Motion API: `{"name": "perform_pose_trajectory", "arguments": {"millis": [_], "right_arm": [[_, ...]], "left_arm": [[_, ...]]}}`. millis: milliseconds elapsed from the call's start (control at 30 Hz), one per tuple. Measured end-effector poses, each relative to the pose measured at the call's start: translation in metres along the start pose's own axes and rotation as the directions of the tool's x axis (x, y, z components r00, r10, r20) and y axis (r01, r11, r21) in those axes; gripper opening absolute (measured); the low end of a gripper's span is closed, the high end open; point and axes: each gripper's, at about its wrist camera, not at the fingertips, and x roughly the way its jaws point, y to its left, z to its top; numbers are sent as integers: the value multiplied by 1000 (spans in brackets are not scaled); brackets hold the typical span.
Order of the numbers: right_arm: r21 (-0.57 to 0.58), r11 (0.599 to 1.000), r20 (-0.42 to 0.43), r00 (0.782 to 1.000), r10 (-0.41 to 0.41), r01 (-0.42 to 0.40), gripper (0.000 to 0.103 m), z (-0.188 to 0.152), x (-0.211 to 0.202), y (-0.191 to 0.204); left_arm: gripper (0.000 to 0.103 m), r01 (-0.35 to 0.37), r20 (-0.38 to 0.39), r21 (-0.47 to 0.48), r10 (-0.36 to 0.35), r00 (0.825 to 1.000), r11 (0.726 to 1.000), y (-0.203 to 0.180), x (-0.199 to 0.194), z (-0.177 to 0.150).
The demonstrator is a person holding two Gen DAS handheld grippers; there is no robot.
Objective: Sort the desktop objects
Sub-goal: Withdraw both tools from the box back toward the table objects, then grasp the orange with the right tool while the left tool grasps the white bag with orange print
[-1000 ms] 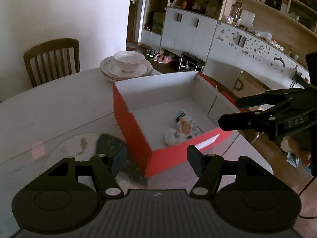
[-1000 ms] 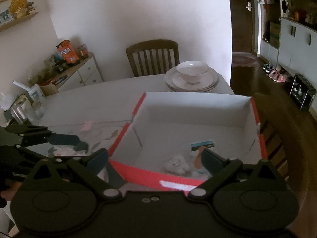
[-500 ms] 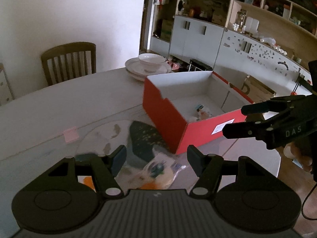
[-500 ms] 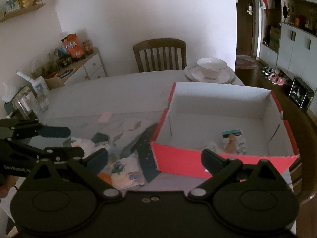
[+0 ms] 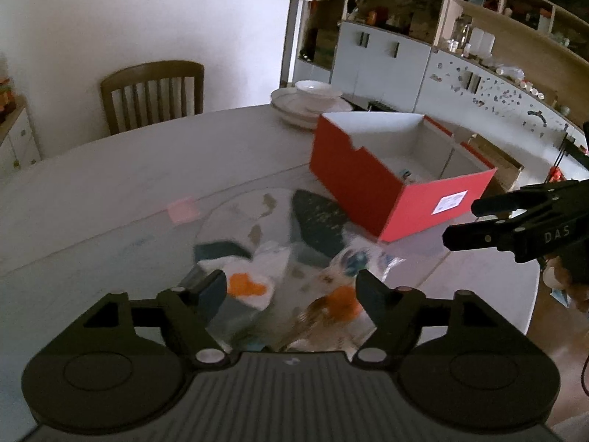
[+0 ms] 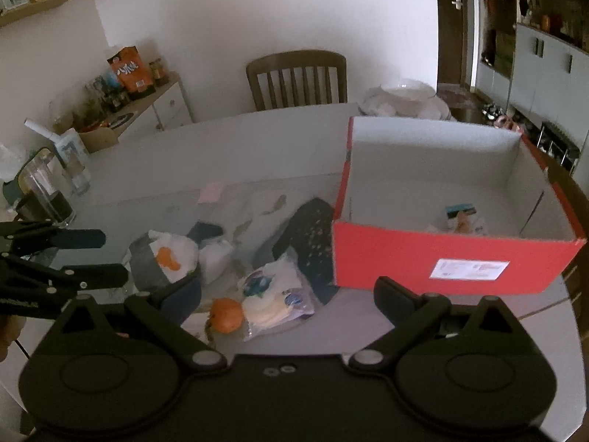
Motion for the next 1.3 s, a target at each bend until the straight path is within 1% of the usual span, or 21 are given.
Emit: {"name": "perform_pose_trajectory", "arguments": {"millis": [33,133,200,267,433,567,700,967,1033,1100,1167,1300], "right_arm": [[3,1000,-4,1000,-4,4,100,-1,4,2],[10,1000,-14,1000,-13,13,100,-5,13,8],[17,1000,-16,1000,-13,13,100,-7,19,11],[24,1000,-19,1000,-20,21,100,-8,25,15],[35,998,-32,999,-42,43,100,-11,43,19],[58,995,-54,996,-76,79,100,-13,59,20],[72,990,-72,991,-113,119,100,-15,74,20],[138,979,-110,984,-138,153,100,-14,98,12],[140,977,-117,983,-144,160,100,-13,100,12],[137,977,-105,983,-150,164,100,-12,94,13],[128,980,-104,985,-139,152,100,-13,87,15],[69,989,-112,986,-122,130,100,-19,81,31]], "left_arm": [[85,-3,-1,-1,3,1000,1000,5,0,-2],[86,-12,-12,-4,12,1000,1000,20,4,-6],[95,-19,-27,-9,19,999,1000,31,8,-8],[99,-20,-37,-4,20,999,1000,40,13,-10],[99,-29,-79,44,32,996,999,60,32,-13],[99,-4,-115,80,13,993,997,72,48,-13],[99,21,-137,105,-6,991,994,77,59,-12],[99,70,-183,116,-48,982,991,78,78,-11],[99,73,-190,121,-49,980,990,77,82,-11],[99,78,-195,119,-54,979,990,78,84,-12],[99,81,-197,119,-57,979,990,78,88,-12],[99,79,-207,114,-54,977,990,80,95,-12]]}}
